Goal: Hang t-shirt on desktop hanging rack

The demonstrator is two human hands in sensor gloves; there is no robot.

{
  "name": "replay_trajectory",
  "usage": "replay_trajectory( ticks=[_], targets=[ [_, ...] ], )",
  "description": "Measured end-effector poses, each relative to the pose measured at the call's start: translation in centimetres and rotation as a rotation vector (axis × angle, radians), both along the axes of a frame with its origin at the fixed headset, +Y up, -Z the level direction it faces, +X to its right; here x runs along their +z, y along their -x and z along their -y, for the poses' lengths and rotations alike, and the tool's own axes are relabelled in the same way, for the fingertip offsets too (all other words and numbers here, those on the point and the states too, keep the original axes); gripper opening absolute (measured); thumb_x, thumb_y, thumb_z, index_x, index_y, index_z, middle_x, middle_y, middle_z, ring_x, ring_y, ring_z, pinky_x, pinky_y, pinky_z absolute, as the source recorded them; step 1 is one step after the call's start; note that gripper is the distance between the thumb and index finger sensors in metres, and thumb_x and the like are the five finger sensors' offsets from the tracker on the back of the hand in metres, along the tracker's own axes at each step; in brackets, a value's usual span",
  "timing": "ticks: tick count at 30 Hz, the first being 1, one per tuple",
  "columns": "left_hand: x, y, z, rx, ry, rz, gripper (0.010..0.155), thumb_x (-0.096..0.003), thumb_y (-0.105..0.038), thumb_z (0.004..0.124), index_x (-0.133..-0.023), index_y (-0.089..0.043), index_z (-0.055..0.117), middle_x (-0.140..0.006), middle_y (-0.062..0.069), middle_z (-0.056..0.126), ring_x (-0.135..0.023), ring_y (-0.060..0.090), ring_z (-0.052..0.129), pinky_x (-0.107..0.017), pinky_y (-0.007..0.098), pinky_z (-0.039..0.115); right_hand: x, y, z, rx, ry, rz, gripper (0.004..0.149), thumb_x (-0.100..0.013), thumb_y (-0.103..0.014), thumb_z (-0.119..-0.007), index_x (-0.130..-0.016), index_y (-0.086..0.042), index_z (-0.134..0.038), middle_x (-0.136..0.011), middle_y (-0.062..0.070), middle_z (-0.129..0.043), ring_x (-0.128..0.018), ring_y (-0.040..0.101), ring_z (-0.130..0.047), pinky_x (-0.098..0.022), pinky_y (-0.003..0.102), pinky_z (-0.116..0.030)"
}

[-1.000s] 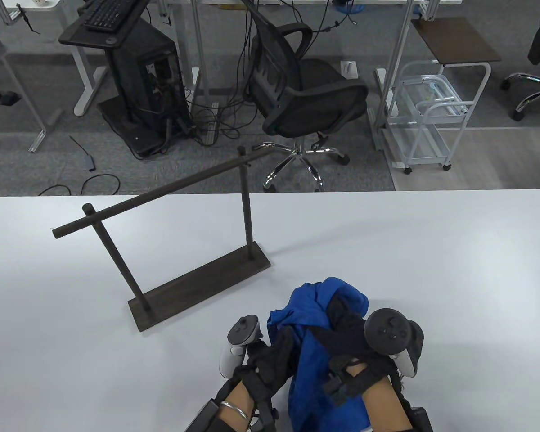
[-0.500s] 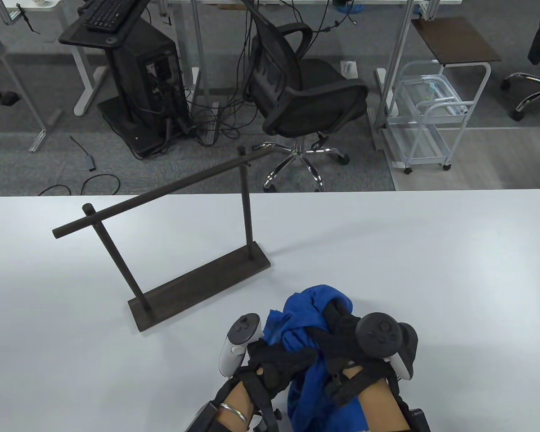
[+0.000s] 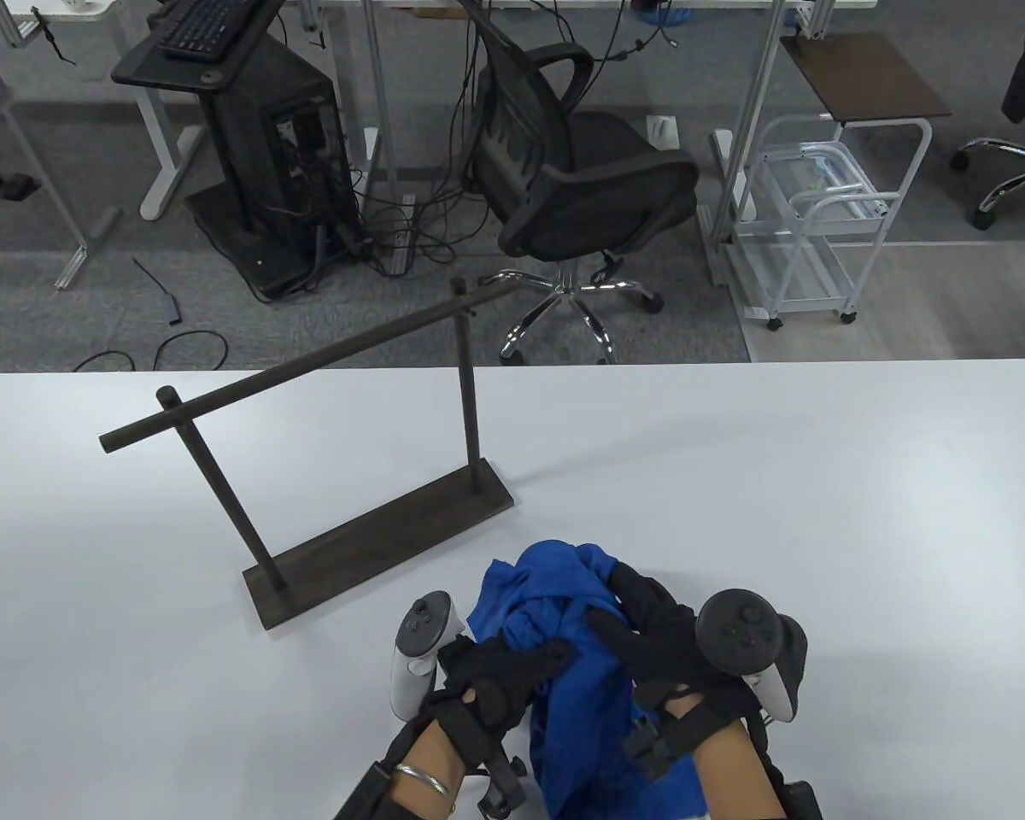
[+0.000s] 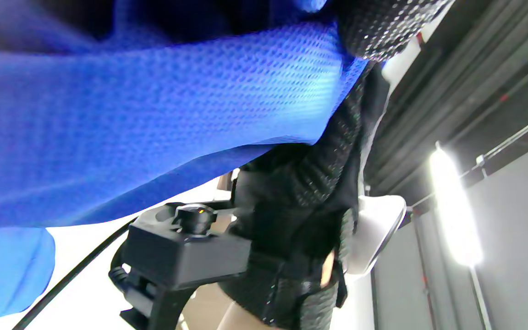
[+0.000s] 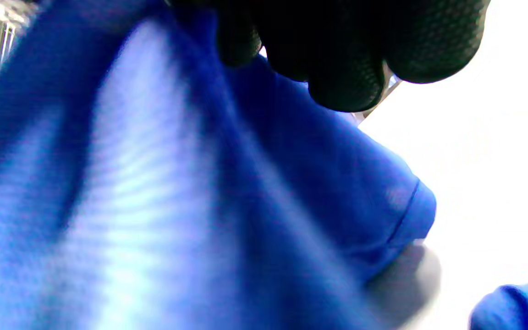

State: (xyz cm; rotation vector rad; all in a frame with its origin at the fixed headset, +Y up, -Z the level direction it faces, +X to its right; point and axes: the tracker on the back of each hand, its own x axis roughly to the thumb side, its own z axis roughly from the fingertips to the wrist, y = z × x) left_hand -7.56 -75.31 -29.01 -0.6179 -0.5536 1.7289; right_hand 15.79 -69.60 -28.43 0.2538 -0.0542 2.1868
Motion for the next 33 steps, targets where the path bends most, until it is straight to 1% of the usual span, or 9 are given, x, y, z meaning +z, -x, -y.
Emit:
replay_trajectory(
  ticks=[4, 8, 13, 16, 19, 21, 25, 30, 33],
  targets=[
    [-0.1, 0.4, 0.2, 0.018, 0.019, -0.023, 0.073, -0.0566, -0.043, 0.068, -0.11, -0.009, 0.031, -0.101, 0.003, 0.071, -0.082, 0.023, 0.09, -0.067, 0.046, 0.071, 0.1, -0.2, 0.1, 0.011, 0.004, 0.0, 0.073, -0.042, -0.054, -0.076, -0.095, -0.006, -0.062, -0.092, 0.025, -0.064, -0.067, 0.046, -0.081, -0.046, 0.061, -0.068],
    [-0.2, 0.9, 0.1, 0.039, 0.028, -0.051, 0.073, -0.0569, -0.043, 0.067, -0.11, -0.009, 0.03, -0.102, 0.004, 0.07, -0.082, 0.023, 0.089, -0.067, 0.046, 0.07, 0.0, -0.9, 0.3, 0.011, 0.016, 0.034, 0.072, -0.042, -0.052, -0.076, -0.095, -0.005, -0.063, -0.091, 0.026, -0.064, -0.067, 0.046, -0.081, -0.046, 0.061, -0.069],
    [-0.3, 1.7, -0.2, 0.117, 0.058, -0.072, 0.074, -0.0582, -0.044, 0.063, -0.11, -0.008, 0.026, -0.104, 0.005, 0.066, -0.084, 0.024, 0.087, -0.068, 0.047, 0.068, -0.4, -2.6, 1.4, 0.043, 0.072, 0.083, 0.07, -0.043, -0.05, -0.077, -0.095, -0.005, -0.062, -0.091, 0.026, -0.064, -0.067, 0.047, -0.081, -0.046, 0.061, -0.068],
    [-0.5, 2.1, -0.5, 0.134, 0.048, -0.09, 0.074, -0.0586, -0.045, 0.062, -0.11, -0.008, 0.025, -0.105, 0.005, 0.065, -0.085, 0.024, 0.087, -0.069, 0.047, 0.068, -0.7, -3.6, 2.3, 0.051, 0.114, 0.109, 0.07, -0.043, -0.049, -0.077, -0.095, -0.005, -0.062, -0.091, 0.027, -0.063, -0.067, 0.047, -0.08, -0.047, 0.061, -0.068],
    [-0.7, 2.3, -0.7, 0.125, 0.034, -0.099, 0.074, -0.0585, -0.045, 0.062, -0.11, -0.008, 0.024, -0.105, 0.005, 0.065, -0.085, 0.025, 0.086, -0.069, 0.047, 0.068, -0.8, -4.3, 2.9, 0.044, 0.145, 0.128, 0.07, -0.043, -0.049, -0.077, -0.095, -0.005, -0.062, -0.091, 0.027, -0.063, -0.068, 0.047, -0.08, -0.047, 0.062, -0.067],
    [-0.7, 2.3, -0.5, 0.096, 0.024, -0.11, 0.075, -0.0584, -0.047, 0.062, -0.11, -0.007, 0.025, -0.105, 0.006, 0.065, -0.085, 0.025, 0.087, -0.068, 0.047, 0.068, -0.9, -4.5, 3.3, 0.05, 0.161, 0.134, 0.07, -0.043, -0.049, -0.077, -0.095, -0.005, -0.062, -0.092, 0.026, -0.063, -0.068, 0.047, -0.08, -0.047, 0.062, -0.067],
    [-0.7, 2.1, 0.0, 0.083, 0.041, -0.111, 0.077, -0.0586, -0.049, 0.061, -0.11, -0.006, 0.022, -0.107, 0.008, 0.062, -0.085, 0.026, 0.086, -0.068, 0.047, 0.068, -1.0, -4.4, 3.8, 0.093, 0.193, 0.129, 0.07, -0.043, -0.049, -0.077, -0.095, -0.005, -0.062, -0.092, 0.027, -0.063, -0.068, 0.047, -0.079, -0.047, 0.062, -0.067],
    [-0.7, 1.7, -0.6, 0.059, 0.026, -0.094, 0.078, -0.0588, -0.049, 0.061, -0.11, -0.006, 0.02, -0.108, 0.007, 0.061, -0.087, 0.025, 0.085, -0.069, 0.047, 0.067, -1.0, -4.3, 3.9, 0.104, 0.198, 0.13, 0.072, -0.043, -0.049, -0.077, -0.098, -0.008, -0.054, -0.093, 0.027, -0.061, -0.069, 0.047, -0.079, -0.048, 0.062, -0.067],
    [-0.9, 1.4, -1.3, 0.041, 0.021, -0.07, 0.079, -0.0594, -0.049, 0.06, -0.11, -0.007, 0.018, -0.109, 0.006, 0.058, -0.088, 0.024, 0.083, -0.07, 0.047, 0.066, -1.0, -4.3, 4.0, 0.109, 0.211, 0.126, 0.072, -0.043, -0.048, -0.077, -0.098, -0.008, -0.055, -0.093, 0.027, -0.061, -0.069, 0.047, -0.079, -0.048, 0.062, -0.067]
  ],
)
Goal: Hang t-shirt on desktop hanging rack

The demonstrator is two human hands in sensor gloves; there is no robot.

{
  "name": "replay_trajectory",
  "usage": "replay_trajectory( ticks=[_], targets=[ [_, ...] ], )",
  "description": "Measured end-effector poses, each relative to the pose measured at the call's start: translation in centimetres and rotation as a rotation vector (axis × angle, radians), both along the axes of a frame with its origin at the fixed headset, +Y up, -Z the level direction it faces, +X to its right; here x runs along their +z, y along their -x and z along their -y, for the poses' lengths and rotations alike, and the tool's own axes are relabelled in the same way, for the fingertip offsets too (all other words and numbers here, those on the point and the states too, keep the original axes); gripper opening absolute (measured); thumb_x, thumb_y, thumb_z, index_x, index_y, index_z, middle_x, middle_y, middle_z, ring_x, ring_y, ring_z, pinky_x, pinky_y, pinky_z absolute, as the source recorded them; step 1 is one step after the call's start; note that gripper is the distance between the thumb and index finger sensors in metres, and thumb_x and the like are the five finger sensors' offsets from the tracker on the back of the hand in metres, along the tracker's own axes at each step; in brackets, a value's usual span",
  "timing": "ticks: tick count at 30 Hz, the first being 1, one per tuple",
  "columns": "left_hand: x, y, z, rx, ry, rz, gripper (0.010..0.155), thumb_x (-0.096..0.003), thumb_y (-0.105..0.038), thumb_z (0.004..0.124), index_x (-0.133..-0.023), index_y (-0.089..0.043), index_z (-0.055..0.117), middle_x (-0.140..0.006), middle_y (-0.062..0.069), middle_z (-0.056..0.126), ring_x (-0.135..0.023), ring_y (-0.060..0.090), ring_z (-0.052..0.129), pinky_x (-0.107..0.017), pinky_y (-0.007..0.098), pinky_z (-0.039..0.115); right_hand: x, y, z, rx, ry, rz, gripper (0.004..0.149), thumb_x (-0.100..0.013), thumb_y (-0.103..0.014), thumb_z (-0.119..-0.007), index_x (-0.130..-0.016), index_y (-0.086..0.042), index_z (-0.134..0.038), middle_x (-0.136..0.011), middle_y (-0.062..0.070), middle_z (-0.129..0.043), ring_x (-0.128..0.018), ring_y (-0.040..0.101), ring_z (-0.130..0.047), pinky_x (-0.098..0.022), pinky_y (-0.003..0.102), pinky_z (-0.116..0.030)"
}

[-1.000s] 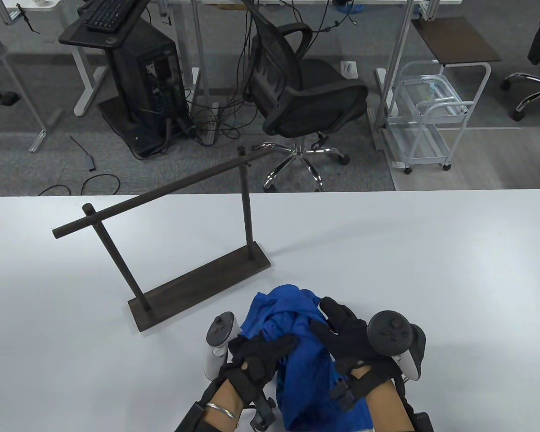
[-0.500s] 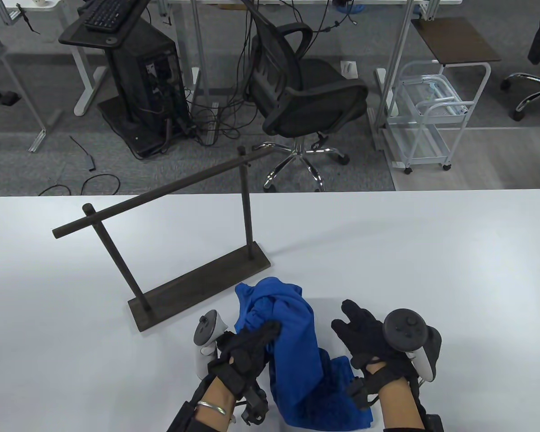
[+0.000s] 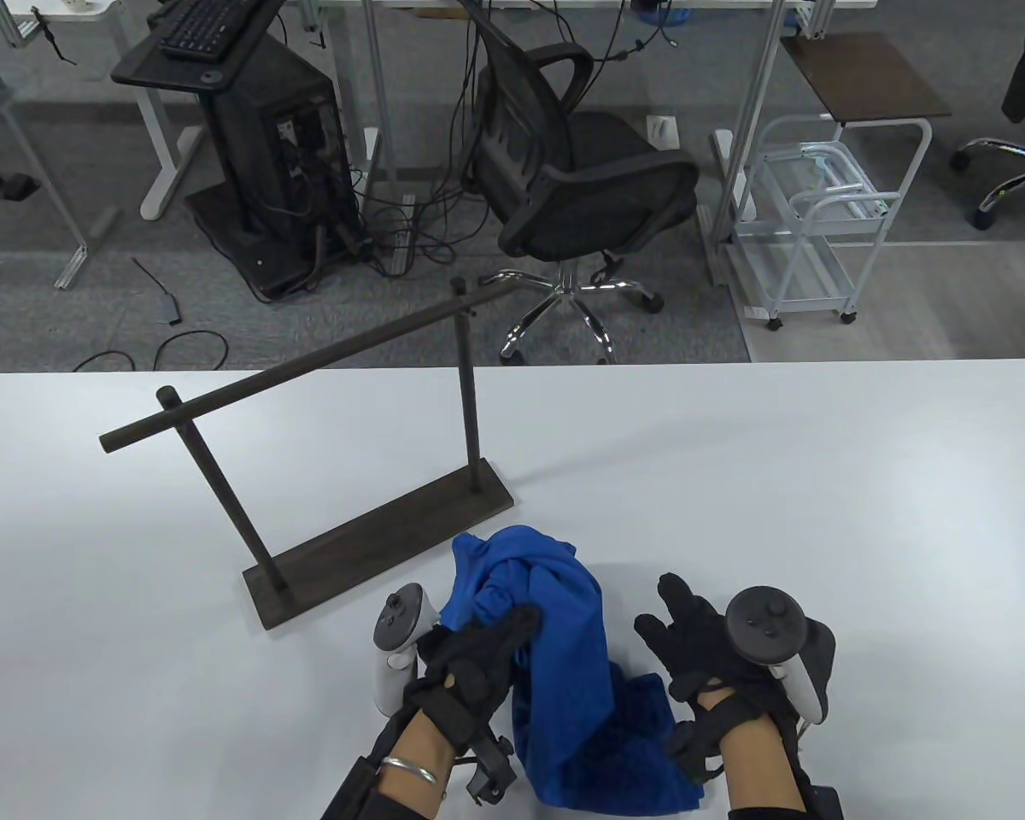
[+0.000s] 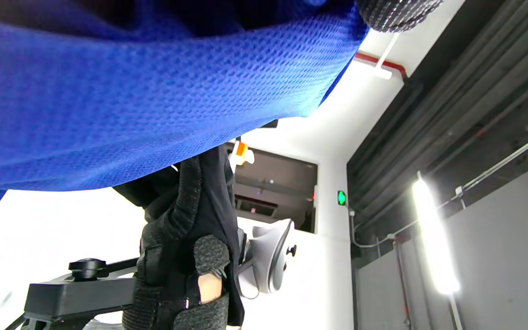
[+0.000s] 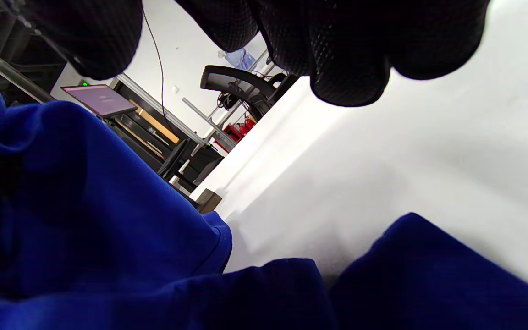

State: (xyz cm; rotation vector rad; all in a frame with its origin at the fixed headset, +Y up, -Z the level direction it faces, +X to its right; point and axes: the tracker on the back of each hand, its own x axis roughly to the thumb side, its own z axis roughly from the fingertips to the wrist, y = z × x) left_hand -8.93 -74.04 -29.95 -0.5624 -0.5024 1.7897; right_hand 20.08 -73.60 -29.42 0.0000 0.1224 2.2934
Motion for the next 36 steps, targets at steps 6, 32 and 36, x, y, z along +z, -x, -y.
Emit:
replay_trajectory(
  ticks=[6, 32, 36],
  targets=[
    [-0.4, -0.4, -4.1, -0.06, -0.065, 0.013, 0.079, -0.0599, -0.05, 0.058, -0.11, -0.007, 0.015, -0.11, 0.005, 0.056, -0.091, 0.024, 0.081, -0.072, 0.047, 0.064, 0.0, 0.1, -0.1, 0.003, 0.004, -0.012, 0.073, -0.042, -0.049, -0.078, -0.098, -0.008, -0.055, -0.093, 0.026, -0.061, -0.07, 0.047, -0.078, -0.048, 0.062, -0.067],
    [0.6, 4.2, -24.3, -0.409, -0.479, -0.33, 0.077, -0.0605, -0.053, 0.053, -0.11, -0.008, 0.016, -0.11, -0.001, 0.058, -0.092, 0.016, 0.084, -0.074, 0.041, 0.068, 0.0, -0.2, 0.0, -0.042, -0.021, -0.022, 0.072, -0.043, -0.049, -0.077, -0.098, -0.008, -0.055, -0.093, 0.026, -0.06, -0.07, 0.047, -0.078, -0.048, 0.062, -0.066],
    [1.0, 5.2, -26.6, -0.442, -0.526, -0.38, 0.076, -0.0602, -0.054, 0.054, -0.111, -0.01, 0.018, -0.11, -0.003, 0.06, -0.093, 0.015, 0.085, -0.075, 0.041, 0.068, 0.1, -0.1, 0.0, -0.035, -0.017, -0.031, 0.072, -0.043, -0.049, -0.077, -0.098, -0.008, -0.055, -0.093, 0.026, -0.06, -0.07, 0.047, -0.078, -0.048, 0.062, -0.066]
  ],
)
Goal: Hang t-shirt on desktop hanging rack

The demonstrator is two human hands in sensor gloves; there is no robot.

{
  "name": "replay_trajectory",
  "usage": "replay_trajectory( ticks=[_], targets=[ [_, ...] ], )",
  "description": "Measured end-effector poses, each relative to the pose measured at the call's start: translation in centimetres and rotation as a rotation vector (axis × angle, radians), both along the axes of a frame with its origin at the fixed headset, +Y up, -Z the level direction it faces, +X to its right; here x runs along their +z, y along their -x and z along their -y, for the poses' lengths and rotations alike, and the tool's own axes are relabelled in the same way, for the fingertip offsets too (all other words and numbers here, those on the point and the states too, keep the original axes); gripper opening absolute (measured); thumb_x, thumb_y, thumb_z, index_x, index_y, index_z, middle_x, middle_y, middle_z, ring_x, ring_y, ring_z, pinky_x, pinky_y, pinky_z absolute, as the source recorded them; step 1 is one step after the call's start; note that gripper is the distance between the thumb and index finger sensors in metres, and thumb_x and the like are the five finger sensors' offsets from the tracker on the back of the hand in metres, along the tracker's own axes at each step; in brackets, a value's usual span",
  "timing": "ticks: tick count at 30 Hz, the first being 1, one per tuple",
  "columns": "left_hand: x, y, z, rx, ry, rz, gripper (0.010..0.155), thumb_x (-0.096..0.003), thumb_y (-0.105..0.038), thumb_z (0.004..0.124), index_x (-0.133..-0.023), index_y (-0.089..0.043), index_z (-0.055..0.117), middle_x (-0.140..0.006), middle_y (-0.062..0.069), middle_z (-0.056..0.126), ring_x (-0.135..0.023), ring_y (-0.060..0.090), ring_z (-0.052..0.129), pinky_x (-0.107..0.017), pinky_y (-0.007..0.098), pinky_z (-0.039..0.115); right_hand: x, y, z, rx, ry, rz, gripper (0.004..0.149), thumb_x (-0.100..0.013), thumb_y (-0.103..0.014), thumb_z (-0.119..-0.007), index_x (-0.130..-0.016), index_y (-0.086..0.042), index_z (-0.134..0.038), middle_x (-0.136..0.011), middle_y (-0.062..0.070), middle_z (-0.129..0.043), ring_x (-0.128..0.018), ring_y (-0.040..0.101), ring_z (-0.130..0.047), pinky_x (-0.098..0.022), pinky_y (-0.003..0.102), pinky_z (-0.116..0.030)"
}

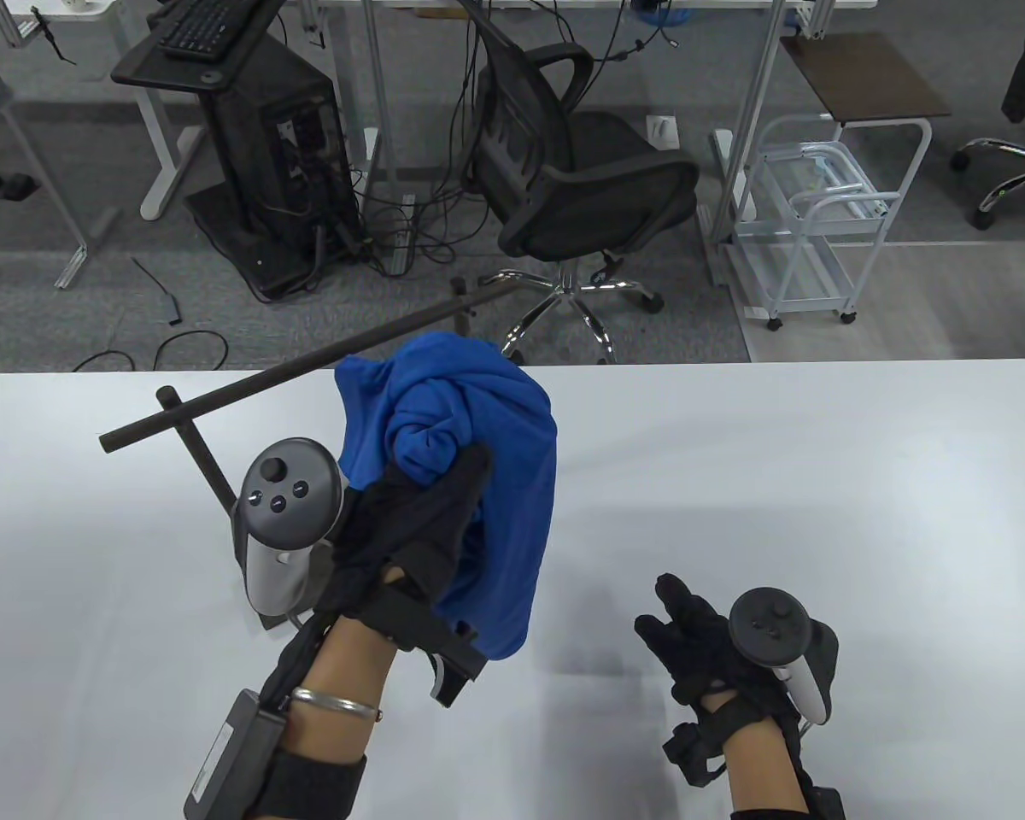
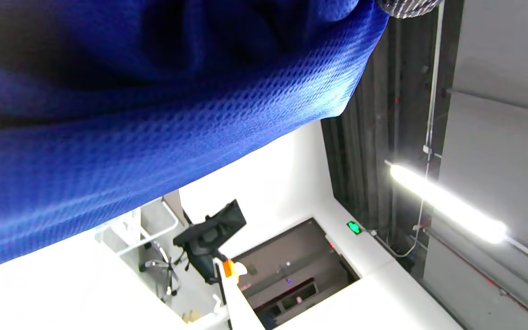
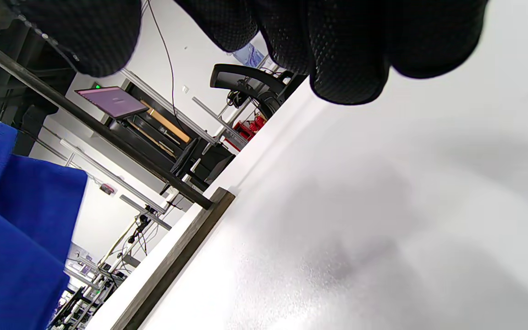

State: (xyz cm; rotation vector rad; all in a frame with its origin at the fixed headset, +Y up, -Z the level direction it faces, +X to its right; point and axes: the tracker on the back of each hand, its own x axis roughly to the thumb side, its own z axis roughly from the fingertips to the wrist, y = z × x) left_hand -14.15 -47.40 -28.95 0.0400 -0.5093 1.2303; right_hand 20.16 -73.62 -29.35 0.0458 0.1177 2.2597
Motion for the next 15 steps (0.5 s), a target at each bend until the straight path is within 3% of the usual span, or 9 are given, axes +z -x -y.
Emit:
replay_trajectory(
  ticks=[11, 15],
  targets=[
    [0.4, 1.8, -5.2, -0.188, -0.154, -0.158, 0.075, -0.0586, -0.055, 0.058, -0.112, -0.015, 0.023, -0.108, -0.008, 0.064, -0.093, 0.012, 0.087, -0.076, 0.043, 0.067, 0.0, 0.1, 0.2, 0.007, 0.01, -0.009, 0.071, -0.043, -0.049, -0.075, -0.098, -0.008, -0.054, -0.093, 0.026, -0.06, -0.07, 0.047, -0.078, -0.048, 0.062, -0.066],
    [0.2, 2.6, -7.2, -0.295, -0.265, -0.313, 0.072, -0.0583, -0.056, 0.057, -0.112, -0.019, 0.026, -0.107, -0.012, 0.067, -0.091, 0.009, 0.089, -0.077, 0.041, 0.069, 0.0, 0.0, 0.2, 0.002, 0.007, -0.004, 0.071, -0.044, -0.049, -0.075, -0.098, -0.008, -0.054, -0.093, 0.026, -0.06, -0.07, 0.047, -0.078, -0.048, 0.062, -0.067]
  ],
)
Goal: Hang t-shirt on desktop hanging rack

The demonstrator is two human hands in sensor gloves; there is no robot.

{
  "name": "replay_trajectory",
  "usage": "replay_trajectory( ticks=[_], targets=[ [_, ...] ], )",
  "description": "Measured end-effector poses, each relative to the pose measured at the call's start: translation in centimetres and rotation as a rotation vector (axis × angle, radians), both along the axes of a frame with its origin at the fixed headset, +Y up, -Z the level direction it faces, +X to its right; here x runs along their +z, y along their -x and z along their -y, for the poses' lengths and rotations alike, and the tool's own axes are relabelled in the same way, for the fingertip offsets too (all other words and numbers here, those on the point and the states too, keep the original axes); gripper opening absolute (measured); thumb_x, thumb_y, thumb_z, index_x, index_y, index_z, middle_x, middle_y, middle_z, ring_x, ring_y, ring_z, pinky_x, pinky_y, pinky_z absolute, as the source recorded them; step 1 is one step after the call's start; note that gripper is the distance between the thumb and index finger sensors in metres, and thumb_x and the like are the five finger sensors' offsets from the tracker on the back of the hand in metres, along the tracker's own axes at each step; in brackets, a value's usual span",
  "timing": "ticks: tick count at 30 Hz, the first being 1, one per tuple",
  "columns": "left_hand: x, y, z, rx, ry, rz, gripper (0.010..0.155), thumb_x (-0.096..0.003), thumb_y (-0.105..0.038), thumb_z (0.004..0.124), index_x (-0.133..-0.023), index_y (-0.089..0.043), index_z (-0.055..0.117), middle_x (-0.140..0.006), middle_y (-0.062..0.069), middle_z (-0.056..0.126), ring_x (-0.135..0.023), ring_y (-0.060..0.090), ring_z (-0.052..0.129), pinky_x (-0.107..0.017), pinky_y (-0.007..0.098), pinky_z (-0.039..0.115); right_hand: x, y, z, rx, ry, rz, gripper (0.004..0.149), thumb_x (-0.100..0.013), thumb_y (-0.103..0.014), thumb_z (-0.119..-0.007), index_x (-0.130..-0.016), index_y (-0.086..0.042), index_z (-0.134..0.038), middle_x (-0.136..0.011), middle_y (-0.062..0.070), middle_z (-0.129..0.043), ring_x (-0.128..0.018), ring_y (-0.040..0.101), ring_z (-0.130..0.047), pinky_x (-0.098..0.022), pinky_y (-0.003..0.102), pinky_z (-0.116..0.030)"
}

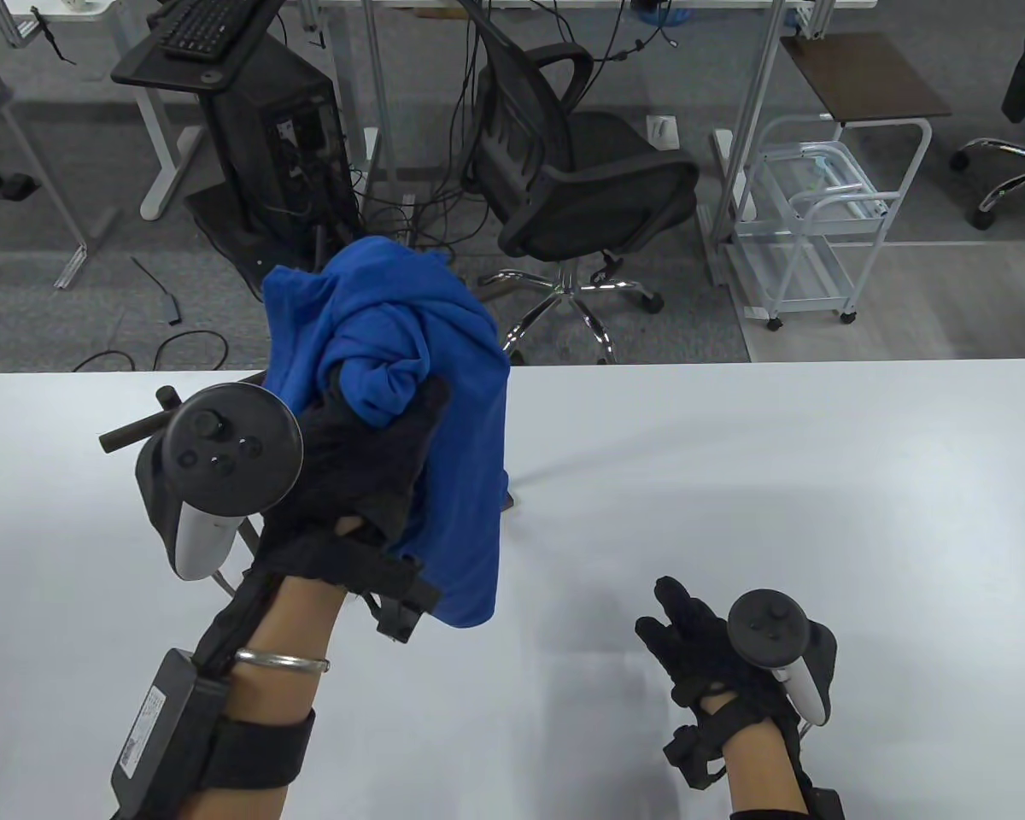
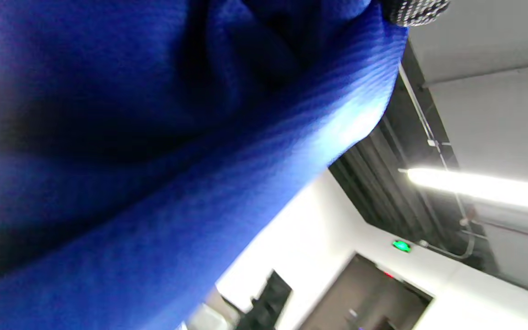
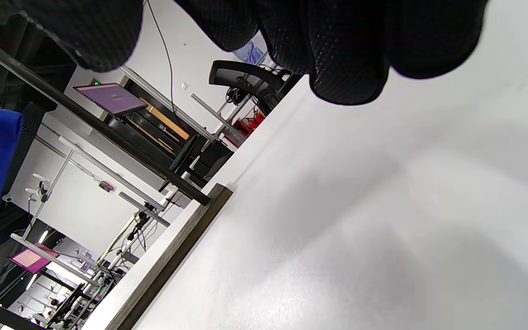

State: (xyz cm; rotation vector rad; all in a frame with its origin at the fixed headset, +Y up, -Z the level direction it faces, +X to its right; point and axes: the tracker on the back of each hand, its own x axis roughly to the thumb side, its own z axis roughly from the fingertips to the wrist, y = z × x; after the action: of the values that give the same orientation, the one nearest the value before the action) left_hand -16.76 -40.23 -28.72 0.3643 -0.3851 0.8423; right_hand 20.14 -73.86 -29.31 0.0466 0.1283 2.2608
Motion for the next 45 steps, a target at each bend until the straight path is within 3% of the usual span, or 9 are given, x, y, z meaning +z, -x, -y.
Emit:
replay_trajectory(
  ticks=[9, 13, 15, 20, 25, 31, 38, 42, 45],
  targets=[
    [-2.2, 1.6, -5.8, -0.149, 0.003, -0.194, 0.072, -0.0599, -0.059, 0.052, -0.113, -0.024, 0.017, -0.112, -0.017, 0.06, -0.098, 0.006, 0.083, -0.083, 0.041, 0.063, 0.0, -0.5, 0.1, 0.009, 0.013, 0.028, 0.071, -0.043, -0.047, -0.076, -0.098, -0.008, -0.054, -0.093, 0.026, -0.06, -0.07, 0.047, -0.078, -0.048, 0.062, -0.066],
    [-3.7, 2.3, -6.9, -0.167, -0.017, -0.269, 0.072, -0.06, -0.06, 0.051, -0.113, -0.026, 0.015, -0.112, -0.019, 0.059, -0.099, 0.004, 0.082, -0.085, 0.039, 0.062, -0.1, -0.8, 0.3, 0.011, 0.025, 0.04, 0.071, -0.043, -0.047, -0.076, -0.098, -0.008, -0.054, -0.093, 0.026, -0.06, -0.07, 0.047, -0.078, -0.048, 0.062, -0.066],
    [-4.7, 2.6, -6.7, -0.171, -0.053, -0.323, 0.073, -0.0591, -0.062, 0.051, -0.113, -0.027, 0.017, -0.111, -0.02, 0.06, -0.096, 0.002, 0.083, -0.084, 0.038, 0.064, 0.0, -0.9, 0.4, 0.012, 0.027, 0.049, 0.071, -0.043, -0.047, -0.076, -0.098, -0.008, -0.054, -0.093, 0.026, -0.06, -0.07, 0.047, -0.078, -0.048, 0.062, -0.066],
    [-8.5, 3.1, -4.6, -0.223, -0.009, -0.387, 0.074, -0.0575, -0.062, 0.056, -0.113, -0.025, 0.022, -0.107, -0.017, 0.067, -0.085, 0.004, 0.089, -0.077, 0.033, 0.071, 0.0, -1.1, 0.3, 0.018, 0.038, 0.06, 0.071, -0.043, -0.047, -0.076, -0.098, -0.008, -0.054, -0.093, 0.027, -0.06, -0.07, 0.047, -0.078, -0.048, 0.062, -0.066],
    [-11.4, 2.4, -2.5, -0.42, -0.011, -0.604, 0.079, -0.048, -0.063, 0.07, -0.111, -0.021, 0.045, -0.084, -0.009, 0.087, -0.055, 0.008, 0.1, -0.056, 0.034, 0.082, 0.0, -1.4, 0.5, 0.037, 0.062, 0.075, 0.07, -0.043, -0.047, -0.076, -0.098, -0.009, -0.055, -0.093, 0.026, -0.06, -0.07, 0.047, -0.078, -0.048, 0.062, -0.066],
    [-14.1, 1.6, -0.1, -0.571, 0.084, -0.669, 0.071, -0.0452, -0.058, 0.077, -0.104, -0.019, 0.065, -0.074, -0.004, 0.095, -0.045, 0.012, 0.102, -0.049, 0.038, 0.084, 0.0, -1.8, 0.9, 0.049, 0.094, 0.087, 0.069, -0.043, -0.047, -0.076, -0.098, -0.009, -0.056, -0.093, 0.027, -0.06, -0.07, 0.047, -0.078, -0.048, 0.062, -0.066],
    [-15.6, 1.8, 1.9, -0.766, 0.115, -0.726, 0.069, -0.0451, -0.058, 0.076, -0.101, -0.019, 0.07, -0.077, -0.001, 0.095, -0.051, 0.017, 0.104, -0.052, 0.042, 0.083, -0.1, -1.4, 1.0, 0.072, 0.12, 0.074, 0.069, -0.044, -0.046, -0.076, -0.098, -0.008, -0.056, -0.093, 0.027, -0.06, -0.07, 0.047, -0.078, -0.048, 0.062, -0.066],
    [-15.8, 2.0, 2.6, -0.808, 0.212, -0.702, 0.073, -0.0461, -0.066, 0.066, -0.102, -0.019, 0.072, -0.085, 0.005, 0.093, -0.058, 0.024, 0.104, -0.056, 0.046, 0.08, 0.0, -1.4, 1.1, 0.084, 0.148, 0.071, 0.069, -0.043, -0.047, -0.076, -0.098, -0.008, -0.057, -0.093, 0.027, -0.06, -0.07, 0.047, -0.078, -0.048, 0.062, -0.066],
    [-15.5, 2.0, 2.6, -0.791, 0.198, -0.685, 0.074, -0.0461, -0.067, 0.065, -0.102, -0.019, 0.073, -0.087, 0.008, 0.093, -0.061, 0.027, 0.104, -0.056, 0.049, 0.08, 0.0, -1.4, 1.2, 0.086, 0.166, 0.068, 0.069, -0.044, -0.047, -0.076, -0.097, -0.008, -0.057, -0.093, 0.027, -0.06, -0.07, 0.047, -0.078, -0.049, 0.062, -0.066]
  ],
)
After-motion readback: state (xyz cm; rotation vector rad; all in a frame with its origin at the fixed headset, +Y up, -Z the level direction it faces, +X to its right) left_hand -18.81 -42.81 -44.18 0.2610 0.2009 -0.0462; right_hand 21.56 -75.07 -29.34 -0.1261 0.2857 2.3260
